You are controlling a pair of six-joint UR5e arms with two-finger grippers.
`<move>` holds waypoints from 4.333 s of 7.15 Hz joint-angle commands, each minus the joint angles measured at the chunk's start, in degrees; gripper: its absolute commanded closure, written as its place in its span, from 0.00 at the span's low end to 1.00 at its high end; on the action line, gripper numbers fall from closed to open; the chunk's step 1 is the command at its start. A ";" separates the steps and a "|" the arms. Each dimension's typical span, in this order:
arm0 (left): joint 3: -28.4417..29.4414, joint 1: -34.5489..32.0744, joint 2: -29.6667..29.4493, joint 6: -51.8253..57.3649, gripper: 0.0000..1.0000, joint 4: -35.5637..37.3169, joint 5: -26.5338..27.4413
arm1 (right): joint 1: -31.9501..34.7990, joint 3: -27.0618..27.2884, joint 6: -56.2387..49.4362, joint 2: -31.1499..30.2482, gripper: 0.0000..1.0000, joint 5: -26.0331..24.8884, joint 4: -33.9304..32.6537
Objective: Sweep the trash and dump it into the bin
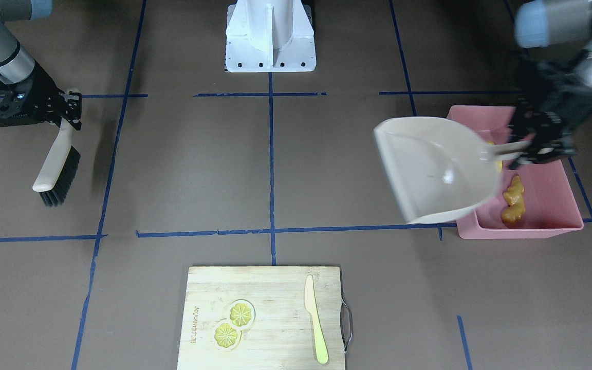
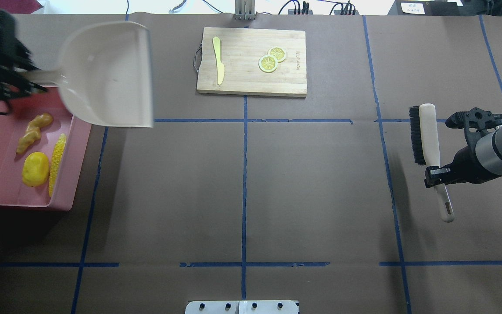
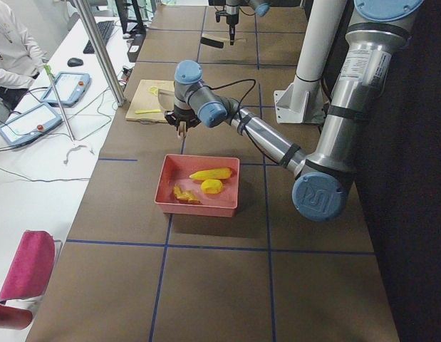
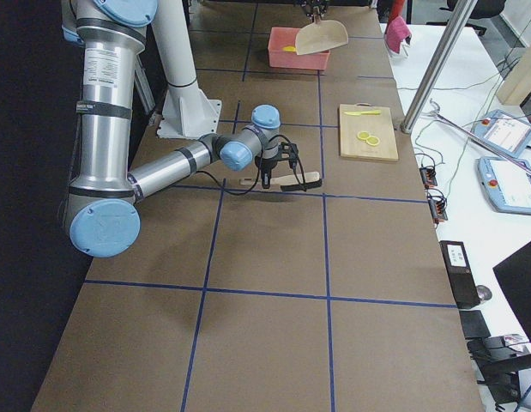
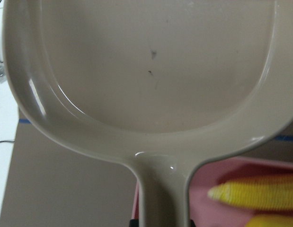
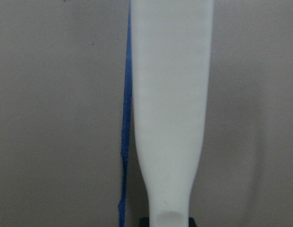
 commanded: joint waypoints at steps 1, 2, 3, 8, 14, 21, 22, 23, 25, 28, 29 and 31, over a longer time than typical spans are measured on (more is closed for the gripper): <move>0.80 16.25 -4.14 -6.74 0.91 2.96 9.95 | 0.16 0.06 -0.05 -0.04 0.98 -0.07 0.03; 0.46 18.68 -6.33 -6.92 0.89 9.17 11.57 | 0.16 0.15 0.03 -0.04 0.98 -0.07 0.03; -0.15 19.57 -6.70 -9.19 0.88 12.19 11.67 | 0.16 0.06 0.03 -0.04 0.98 -0.07 0.03; 2.73 24.50 -8.89 -7.48 0.83 12.31 15.26 | 0.16 0.33 0.21 -0.04 0.97 -0.07 0.03; 6.26 24.41 -10.48 -8.15 0.71 12.22 17.12 | -0.02 0.24 0.65 0.31 0.96 -0.16 0.03; -5.25 13.02 -3.11 -16.71 0.06 14.66 20.02 | 9.02 0.77 -8.08 -9.84 0.97 11.95 0.03; -5.34 9.59 -1.97 -17.29 0.06 17.03 19.85 | 10.17 -0.02 -12.92 -13.27 0.97 12.05 -0.06; -5.26 8.26 -0.39 -17.21 0.06 16.97 19.85 | 11.57 -1.50 -16.80 -14.61 0.97 12.32 -0.75; -4.91 6.41 0.41 -17.12 0.09 18.36 19.76 | 12.02 -6.42 -20.35 -13.57 0.97 12.32 -0.50; -5.08 6.31 0.42 -17.73 0.07 18.73 18.97 | 11.94 -12.31 -20.71 -8.75 0.97 13.90 -0.59; -4.99 6.48 0.24 -17.82 0.04 18.73 18.88 | 11.85 -13.03 -20.62 -7.52 0.96 13.90 -0.93; -4.91 6.48 0.41 -18.00 0.04 18.55 18.88 | 11.85 -15.92 -20.71 -6.37 0.92 13.90 -0.24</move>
